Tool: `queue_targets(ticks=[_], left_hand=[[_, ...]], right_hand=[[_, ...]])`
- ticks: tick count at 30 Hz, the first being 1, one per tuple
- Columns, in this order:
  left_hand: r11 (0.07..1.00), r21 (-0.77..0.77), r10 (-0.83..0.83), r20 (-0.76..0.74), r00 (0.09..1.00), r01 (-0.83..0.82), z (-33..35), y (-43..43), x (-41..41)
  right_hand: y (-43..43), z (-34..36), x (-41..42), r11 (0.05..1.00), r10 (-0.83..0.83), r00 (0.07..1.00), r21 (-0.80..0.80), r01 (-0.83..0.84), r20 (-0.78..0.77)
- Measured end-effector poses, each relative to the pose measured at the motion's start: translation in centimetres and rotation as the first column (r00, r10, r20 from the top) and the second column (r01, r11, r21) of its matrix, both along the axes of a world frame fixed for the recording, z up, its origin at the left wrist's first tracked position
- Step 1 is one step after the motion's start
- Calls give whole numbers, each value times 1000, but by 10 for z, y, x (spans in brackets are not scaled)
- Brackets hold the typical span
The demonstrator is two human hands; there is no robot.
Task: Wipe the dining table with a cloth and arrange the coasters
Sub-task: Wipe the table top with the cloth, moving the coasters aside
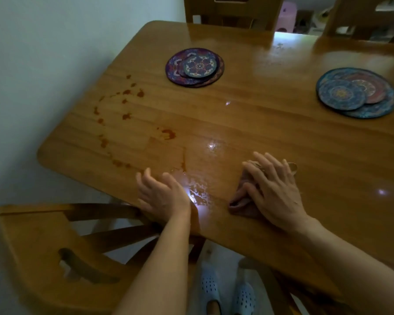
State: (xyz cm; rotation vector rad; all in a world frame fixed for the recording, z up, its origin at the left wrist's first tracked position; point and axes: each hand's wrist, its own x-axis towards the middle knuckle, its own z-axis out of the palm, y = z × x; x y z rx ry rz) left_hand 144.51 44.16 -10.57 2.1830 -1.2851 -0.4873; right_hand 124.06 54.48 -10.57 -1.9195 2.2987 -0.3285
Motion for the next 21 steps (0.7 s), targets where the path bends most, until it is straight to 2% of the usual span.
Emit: queue_targets(ticks=[1, 3, 6, 8, 11, 14, 17, 21], left_hand=[[998, 5, 55, 16, 998, -55, -4, -9, 12], [998, 46, 40, 65, 997, -43, -11, -29, 34], [985, 131, -132, 159, 978, 112, -21, -45, 50], [987, 82, -155, 218, 964, 140, -28, -43, 50], [994, -38, -95, 147, 985, 102, -30, -40, 47], [990, -127, -57, 65, 996, 64, -27, -42, 49], [990, -121, -65, 62, 996, 72, -27, -40, 48], [993, -100, -55, 89, 995, 63, -30, -42, 50]], right_hand=[[-1, -5, 4, 996, 52, 998, 71, -50, -21], [-2, -12, 6, 988, 55, 996, 149, -44, -69], [-14, -15, 5, 988, -25, 995, 146, 39, -96], [-36, -14, 8, 988, -95, 994, 121, 101, -54], [-84, -14, 20, 980, -178, 984, 95, 174, 31], [-143, -16, 45, 976, -206, 978, 79, 201, 47], [-194, -16, 87, 984, -159, 986, 90, 154, 52], [-200, -17, 136, 992, 90, 996, 86, -92, 18]])
